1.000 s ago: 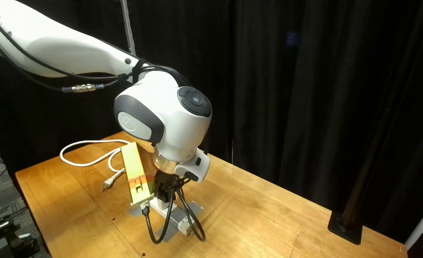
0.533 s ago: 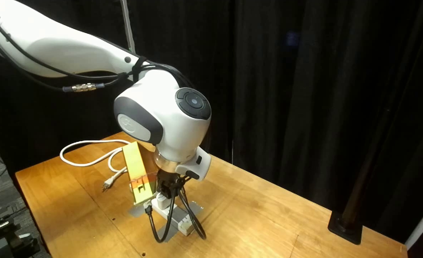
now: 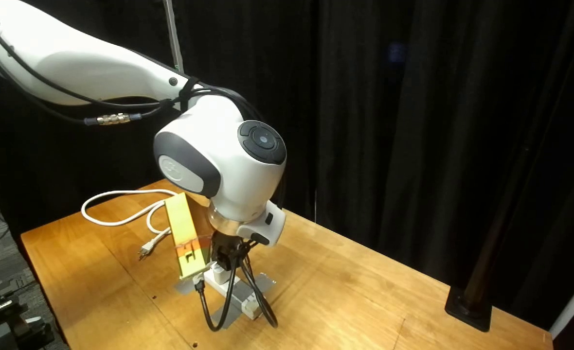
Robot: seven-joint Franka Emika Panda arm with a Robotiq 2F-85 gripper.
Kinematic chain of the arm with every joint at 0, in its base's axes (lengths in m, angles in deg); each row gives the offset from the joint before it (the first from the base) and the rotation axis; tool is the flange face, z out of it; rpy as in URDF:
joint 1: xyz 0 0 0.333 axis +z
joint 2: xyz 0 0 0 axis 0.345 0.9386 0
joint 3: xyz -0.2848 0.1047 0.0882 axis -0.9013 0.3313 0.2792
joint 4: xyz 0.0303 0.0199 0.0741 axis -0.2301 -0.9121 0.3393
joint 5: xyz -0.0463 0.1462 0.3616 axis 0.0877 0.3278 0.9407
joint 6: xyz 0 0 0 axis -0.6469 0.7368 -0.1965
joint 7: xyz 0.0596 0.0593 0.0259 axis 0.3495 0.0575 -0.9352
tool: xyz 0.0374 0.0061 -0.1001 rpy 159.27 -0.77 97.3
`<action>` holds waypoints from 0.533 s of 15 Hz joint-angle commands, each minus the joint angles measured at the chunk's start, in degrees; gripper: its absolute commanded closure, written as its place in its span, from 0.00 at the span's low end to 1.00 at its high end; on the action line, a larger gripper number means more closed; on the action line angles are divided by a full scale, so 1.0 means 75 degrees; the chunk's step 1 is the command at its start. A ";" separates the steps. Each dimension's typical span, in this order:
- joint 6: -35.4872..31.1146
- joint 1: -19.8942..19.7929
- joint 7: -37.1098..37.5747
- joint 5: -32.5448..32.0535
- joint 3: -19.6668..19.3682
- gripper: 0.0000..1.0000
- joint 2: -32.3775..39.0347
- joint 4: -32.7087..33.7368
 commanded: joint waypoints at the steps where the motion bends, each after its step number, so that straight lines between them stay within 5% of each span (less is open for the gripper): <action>1: 0.0150 0.0063 -0.0131 0.0212 -0.0086 0.93 -0.0075 -0.0063; 8: 0.0085 0.0093 -0.0071 0.0223 -0.0111 0.92 -0.0111 -0.0076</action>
